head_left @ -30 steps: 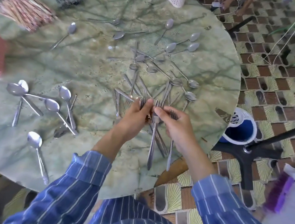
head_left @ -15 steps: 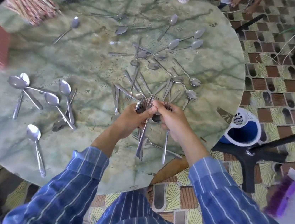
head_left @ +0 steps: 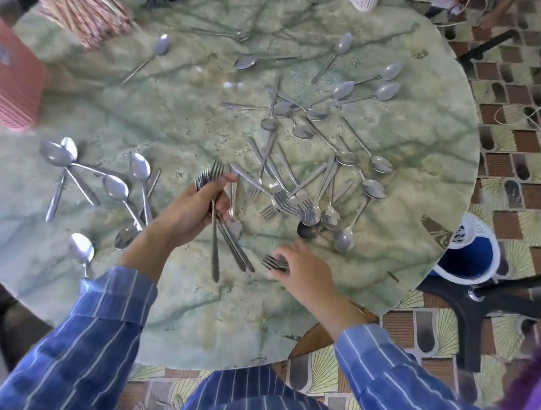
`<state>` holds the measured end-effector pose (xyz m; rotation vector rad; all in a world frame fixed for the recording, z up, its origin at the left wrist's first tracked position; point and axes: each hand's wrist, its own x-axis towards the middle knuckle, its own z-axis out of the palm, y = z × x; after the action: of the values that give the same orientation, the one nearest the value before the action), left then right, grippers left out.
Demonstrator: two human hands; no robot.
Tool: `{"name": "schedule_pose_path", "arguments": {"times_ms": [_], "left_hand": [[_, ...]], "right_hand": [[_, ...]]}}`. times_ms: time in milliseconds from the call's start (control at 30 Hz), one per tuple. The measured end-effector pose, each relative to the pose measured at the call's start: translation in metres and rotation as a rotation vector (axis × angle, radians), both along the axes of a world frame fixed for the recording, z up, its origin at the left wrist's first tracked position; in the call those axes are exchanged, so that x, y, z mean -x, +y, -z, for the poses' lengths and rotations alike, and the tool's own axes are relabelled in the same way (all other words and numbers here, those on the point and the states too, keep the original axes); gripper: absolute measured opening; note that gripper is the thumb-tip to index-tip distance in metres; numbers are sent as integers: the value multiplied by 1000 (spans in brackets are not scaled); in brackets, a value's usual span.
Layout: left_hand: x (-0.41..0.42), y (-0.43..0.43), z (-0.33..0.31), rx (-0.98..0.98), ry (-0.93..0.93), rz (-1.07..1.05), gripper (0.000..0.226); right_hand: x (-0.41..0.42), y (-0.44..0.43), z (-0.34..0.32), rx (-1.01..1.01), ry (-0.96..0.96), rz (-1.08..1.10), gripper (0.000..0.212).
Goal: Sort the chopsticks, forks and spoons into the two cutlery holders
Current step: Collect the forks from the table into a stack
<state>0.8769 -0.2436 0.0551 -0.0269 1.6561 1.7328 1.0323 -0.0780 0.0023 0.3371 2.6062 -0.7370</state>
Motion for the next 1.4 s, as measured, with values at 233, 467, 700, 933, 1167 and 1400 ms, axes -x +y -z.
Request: {"name": "schedule_pose_path", "arguments": {"times_ms": [233, 467, 700, 933, 1167, 1400], "left_hand": [[44, 34, -21, 239, 273, 222, 21], [68, 98, 9, 697, 831, 876, 27], [85, 108, 44, 712, 1043, 1188, 34], [96, 111, 53, 633, 1250, 1301, 35], [106, 115, 32, 419, 1284, 997, 22], [130, 101, 6, 145, 1255, 759, 25]], "right_hand": [[8, 21, -10, 80, -4, 61, 14], [28, 44, -33, 250, 68, 371, 29], [50, 44, -41, 960, 116, 898, 22], [52, 45, -32, 1210, 337, 1284, 15], [56, 27, -22, 976, 286, 1400, 30], [74, 17, -14, 798, 218, 1270, 13]]}}
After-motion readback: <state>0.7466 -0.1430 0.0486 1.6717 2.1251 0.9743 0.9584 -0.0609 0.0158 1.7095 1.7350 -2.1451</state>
